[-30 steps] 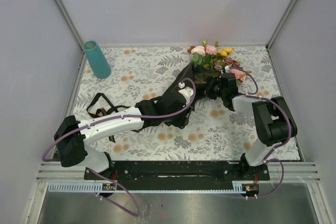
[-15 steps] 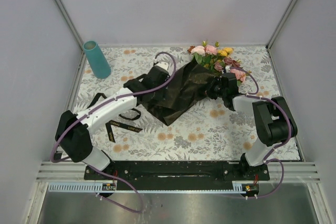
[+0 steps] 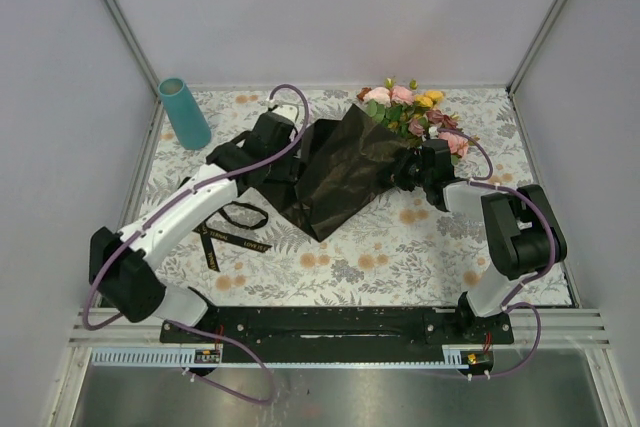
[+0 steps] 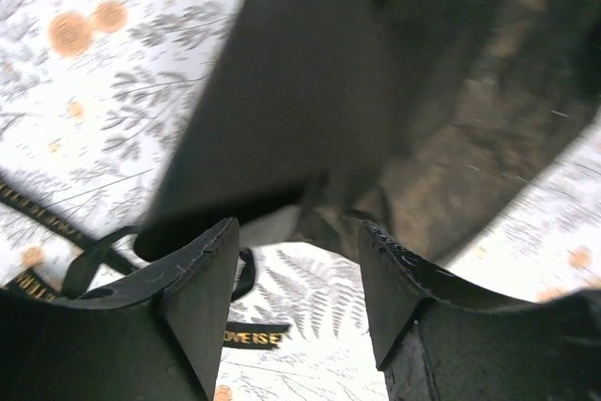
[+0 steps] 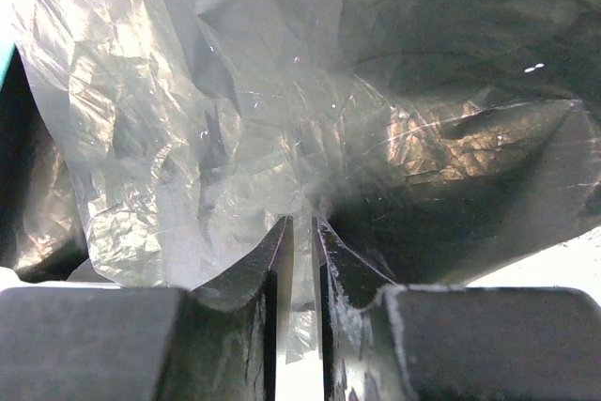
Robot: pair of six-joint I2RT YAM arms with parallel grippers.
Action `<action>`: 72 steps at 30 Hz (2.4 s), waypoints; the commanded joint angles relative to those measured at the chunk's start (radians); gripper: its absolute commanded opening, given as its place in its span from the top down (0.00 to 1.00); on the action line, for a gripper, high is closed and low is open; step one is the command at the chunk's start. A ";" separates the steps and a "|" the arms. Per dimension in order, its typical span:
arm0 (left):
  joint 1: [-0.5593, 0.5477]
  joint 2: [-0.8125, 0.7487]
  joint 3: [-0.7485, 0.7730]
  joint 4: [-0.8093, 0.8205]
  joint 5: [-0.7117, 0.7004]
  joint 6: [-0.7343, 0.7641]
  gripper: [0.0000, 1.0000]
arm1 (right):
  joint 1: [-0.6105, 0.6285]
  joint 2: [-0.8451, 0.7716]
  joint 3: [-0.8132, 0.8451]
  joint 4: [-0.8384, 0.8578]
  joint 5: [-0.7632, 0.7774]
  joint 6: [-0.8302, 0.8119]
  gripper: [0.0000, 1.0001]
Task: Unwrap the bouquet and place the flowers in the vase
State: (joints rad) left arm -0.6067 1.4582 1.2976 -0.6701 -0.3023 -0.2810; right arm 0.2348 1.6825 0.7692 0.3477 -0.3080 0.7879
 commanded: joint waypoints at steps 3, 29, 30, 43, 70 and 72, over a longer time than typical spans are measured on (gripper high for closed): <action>-0.088 -0.143 -0.015 0.085 0.285 0.031 0.42 | -0.006 -0.056 0.025 -0.024 0.010 -0.039 0.78; 0.142 0.396 0.246 0.161 0.578 0.175 0.19 | -0.005 -0.236 0.007 -0.104 0.018 -0.090 0.79; 0.140 0.402 0.236 0.170 0.609 0.178 0.21 | -0.006 -0.262 0.008 -0.121 0.021 -0.099 0.79; 0.006 0.229 0.020 0.360 0.850 0.161 0.33 | -0.006 -0.616 0.064 -0.271 0.041 -0.116 0.77; -0.337 -0.030 -0.311 0.724 0.715 -0.028 0.30 | -0.006 -0.794 0.087 -0.486 0.116 -0.102 0.78; -0.335 -0.099 -0.287 0.631 0.628 0.023 0.29 | -0.006 -0.771 0.052 -0.471 0.122 -0.093 0.79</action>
State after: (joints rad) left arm -0.9421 1.5234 0.9707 0.0204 0.4820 -0.3302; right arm 0.2329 0.8761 0.8715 -0.1383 -0.2173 0.6861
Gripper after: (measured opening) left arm 0.696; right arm 0.218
